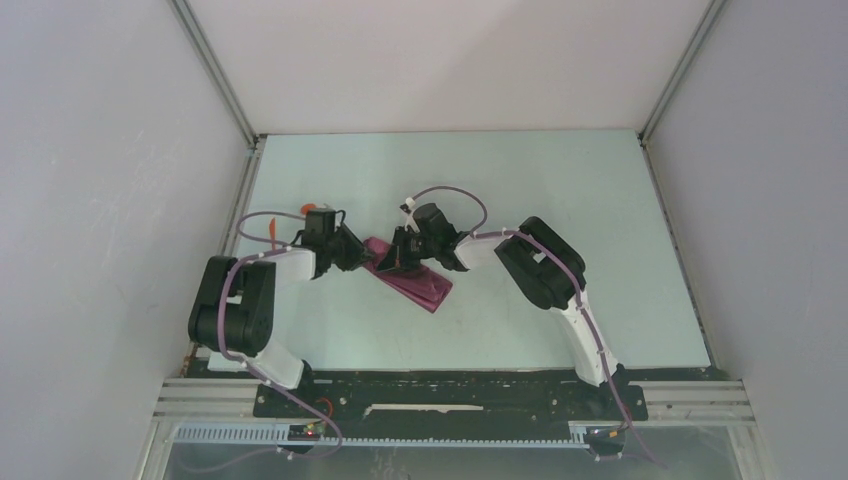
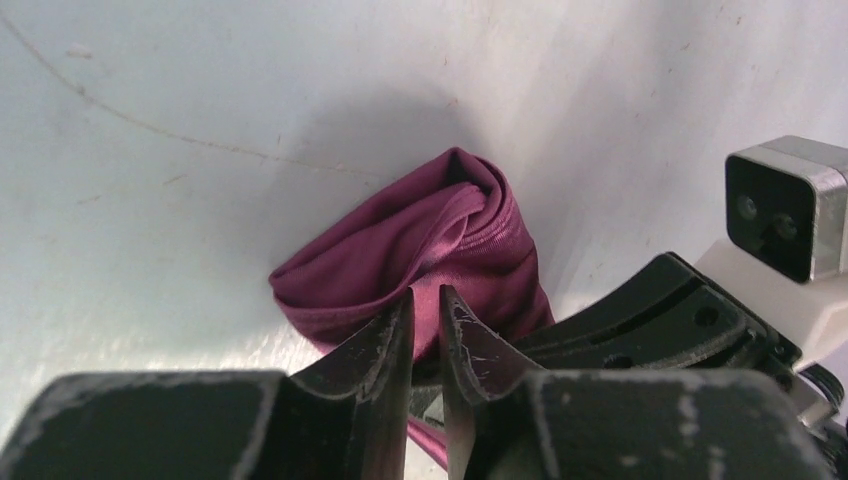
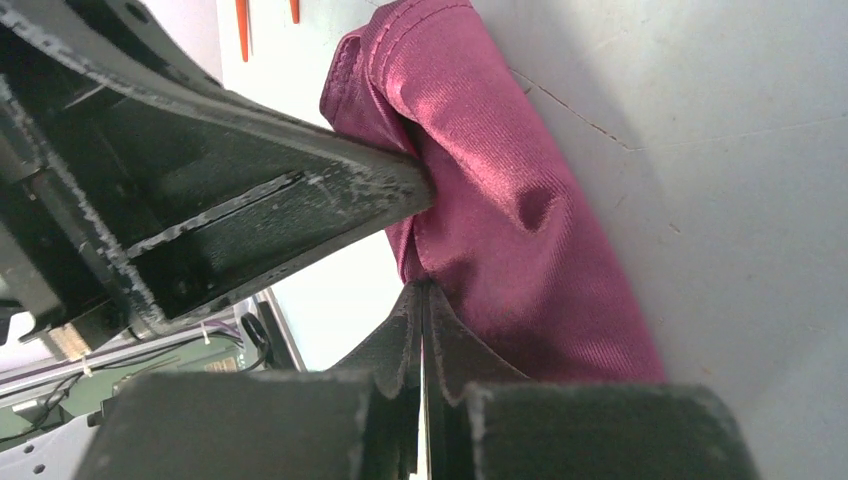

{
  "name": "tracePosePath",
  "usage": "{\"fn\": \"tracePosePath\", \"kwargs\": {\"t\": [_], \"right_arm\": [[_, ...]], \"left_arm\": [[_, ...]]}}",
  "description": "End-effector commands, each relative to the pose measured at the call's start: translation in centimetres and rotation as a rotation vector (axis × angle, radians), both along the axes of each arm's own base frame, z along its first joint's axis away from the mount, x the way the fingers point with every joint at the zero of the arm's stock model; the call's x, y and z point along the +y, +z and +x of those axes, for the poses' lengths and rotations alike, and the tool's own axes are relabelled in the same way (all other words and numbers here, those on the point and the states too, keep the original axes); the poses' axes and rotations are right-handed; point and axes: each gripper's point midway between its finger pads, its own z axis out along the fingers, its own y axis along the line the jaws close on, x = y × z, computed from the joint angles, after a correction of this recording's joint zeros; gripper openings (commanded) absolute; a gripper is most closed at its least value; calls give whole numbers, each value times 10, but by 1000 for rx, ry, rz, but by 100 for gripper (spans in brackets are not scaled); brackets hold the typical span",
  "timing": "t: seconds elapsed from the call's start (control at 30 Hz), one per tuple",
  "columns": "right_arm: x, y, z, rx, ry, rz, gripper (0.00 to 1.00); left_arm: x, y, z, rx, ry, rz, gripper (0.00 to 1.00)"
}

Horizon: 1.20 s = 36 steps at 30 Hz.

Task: Fold the napkin into a case and place the utensils inside
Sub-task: Stuff the top corner of the smaller-rectangle-folded napkin into the folded napkin, then pick up the smaller rectangle-folded napkin from the center of the board.

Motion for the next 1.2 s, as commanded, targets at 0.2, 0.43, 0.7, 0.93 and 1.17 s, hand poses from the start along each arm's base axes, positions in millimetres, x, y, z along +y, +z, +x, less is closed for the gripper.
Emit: {"fn": "tracePosePath", "kwargs": {"t": [0.2,0.43,0.7,0.93,1.17], "right_arm": [[-14,58,-17,-134,140,-101,2],[-63,110,-55,-280,325,-186,60],[-100,94,-48,-747,469,-597,73],[-92,69,-43,-884,572,-811,72],[-78,45,-47,-932,598,-915,62]], "left_arm": [[4,-17,4,41,4,13,17],[9,-32,-4,95,6,18,12],[13,-30,-6,90,8,30,10],[14,-27,-3,80,13,35,10],[16,-29,-4,82,15,39,10]]}}
